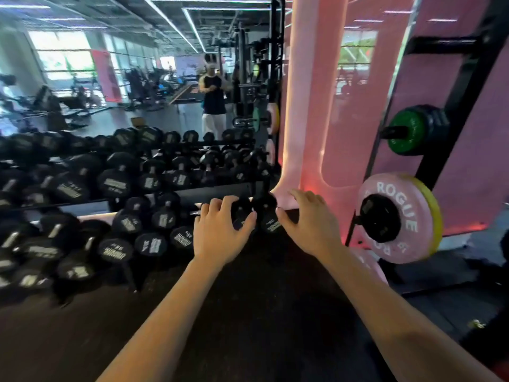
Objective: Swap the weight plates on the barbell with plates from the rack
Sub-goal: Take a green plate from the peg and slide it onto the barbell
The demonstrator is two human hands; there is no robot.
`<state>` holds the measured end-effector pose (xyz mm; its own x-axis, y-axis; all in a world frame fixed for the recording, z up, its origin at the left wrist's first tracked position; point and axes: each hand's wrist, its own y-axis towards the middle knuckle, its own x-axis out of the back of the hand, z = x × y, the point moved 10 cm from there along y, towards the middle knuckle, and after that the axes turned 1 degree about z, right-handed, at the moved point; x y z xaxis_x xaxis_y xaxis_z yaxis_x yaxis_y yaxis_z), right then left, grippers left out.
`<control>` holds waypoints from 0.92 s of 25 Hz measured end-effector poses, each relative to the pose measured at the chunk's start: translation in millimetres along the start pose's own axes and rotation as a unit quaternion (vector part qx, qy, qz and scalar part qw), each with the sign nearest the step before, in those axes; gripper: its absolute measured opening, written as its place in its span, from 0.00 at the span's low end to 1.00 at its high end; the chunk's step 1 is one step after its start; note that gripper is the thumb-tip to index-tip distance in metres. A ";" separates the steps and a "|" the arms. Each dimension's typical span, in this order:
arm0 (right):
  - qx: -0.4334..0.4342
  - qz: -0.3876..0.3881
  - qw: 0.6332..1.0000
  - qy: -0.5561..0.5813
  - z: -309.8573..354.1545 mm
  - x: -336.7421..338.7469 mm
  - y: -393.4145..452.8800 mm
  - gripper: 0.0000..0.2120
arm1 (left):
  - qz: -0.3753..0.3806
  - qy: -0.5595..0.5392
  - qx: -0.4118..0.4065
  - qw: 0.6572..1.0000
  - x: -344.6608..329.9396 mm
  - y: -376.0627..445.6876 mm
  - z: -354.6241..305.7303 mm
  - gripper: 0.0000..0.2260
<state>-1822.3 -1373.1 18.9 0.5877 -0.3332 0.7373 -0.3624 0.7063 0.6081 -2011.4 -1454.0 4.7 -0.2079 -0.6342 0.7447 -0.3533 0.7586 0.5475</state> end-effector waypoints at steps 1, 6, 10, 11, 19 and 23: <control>-0.017 -0.008 1.000 -0.008 -12.3 -8.8 14.0 0.25 | 0.007 -0.010 -0.011 1.000 -17.8 22.5 2.5 0.27; -0.103 -0.048 0.989 -0.096 -63.1 -42.6 90.0 0.24 | 0.054 -0.082 -0.092 0.991 -102.2 137.5 -4.3 0.26; -0.148 -0.087 0.974 -0.147 -92.9 -46.8 136.8 0.24 | 0.079 -0.144 -0.151 0.975 -152.6 213.1 -28.4 0.26; -0.163 -0.097 0.969 -0.158 -103.1 -45.8 144.7 0.24 | 0.084 -0.163 -0.163 0.969 -166.0 227.7 -36.5 0.25; -0.256 -0.128 0.931 -0.226 -229.1 -45.9 187.5 0.22 | 0.161 -0.240 -0.254 0.923 -298.7 306.6 -126.0 0.28; -0.299 -0.137 0.906 -0.267 -295.6 -34.2 211.6 0.23 | 0.154 -0.243 -0.299 0.910 -343.8 350.4 -177.2 0.31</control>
<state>-1705.2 -1027.6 35.3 0.1045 -0.6887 0.7175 0.2951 0.7104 0.6389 -1902.1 -943.7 8.2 -0.6429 -0.2583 0.7211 0.3190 0.7656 0.5587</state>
